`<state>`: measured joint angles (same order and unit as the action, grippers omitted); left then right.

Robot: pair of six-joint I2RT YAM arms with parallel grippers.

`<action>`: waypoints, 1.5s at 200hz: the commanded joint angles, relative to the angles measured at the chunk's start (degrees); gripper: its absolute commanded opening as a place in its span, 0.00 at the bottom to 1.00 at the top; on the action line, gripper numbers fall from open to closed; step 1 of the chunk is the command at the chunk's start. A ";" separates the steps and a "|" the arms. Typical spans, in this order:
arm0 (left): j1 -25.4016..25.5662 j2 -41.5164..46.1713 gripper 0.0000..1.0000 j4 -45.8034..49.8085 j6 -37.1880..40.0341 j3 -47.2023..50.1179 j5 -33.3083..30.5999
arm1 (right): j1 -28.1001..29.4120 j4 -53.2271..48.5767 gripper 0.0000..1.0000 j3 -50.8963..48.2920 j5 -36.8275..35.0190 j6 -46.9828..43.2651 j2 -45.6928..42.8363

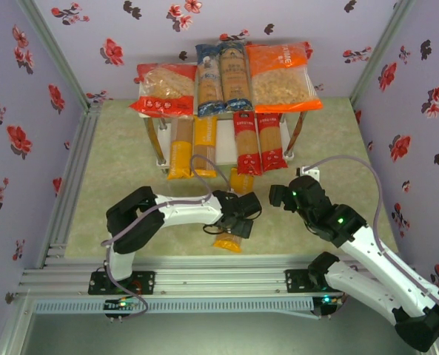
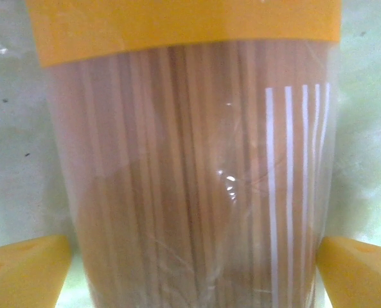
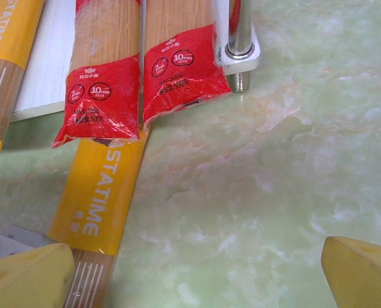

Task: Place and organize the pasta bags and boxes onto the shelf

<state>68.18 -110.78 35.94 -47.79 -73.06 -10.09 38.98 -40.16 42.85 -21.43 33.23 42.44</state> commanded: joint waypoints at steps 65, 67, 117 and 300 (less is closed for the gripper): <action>0.07 -0.36 0.51 3.81 5.82 0.88 6.14 | -0.31 0.68 0.99 2.24 -0.81 1.41 0.83; 0.10 -0.33 0.51 3.75 5.83 0.96 6.38 | -0.31 0.70 0.99 2.33 -0.70 1.44 0.92; -0.01 2.28 0.20 2.74 9.44 3.47 10.63 | -0.31 0.44 0.99 3.02 -0.70 1.56 1.82; 0.64 38.85 0.00 12.37 1.86 13.82 19.28 | -0.31 -0.09 0.99 4.72 -1.39 2.97 2.21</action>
<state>68.49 -78.00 47.99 -43.20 -58.78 8.08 38.98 -40.38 45.71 -21.50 34.94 44.38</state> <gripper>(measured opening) 0.241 0.993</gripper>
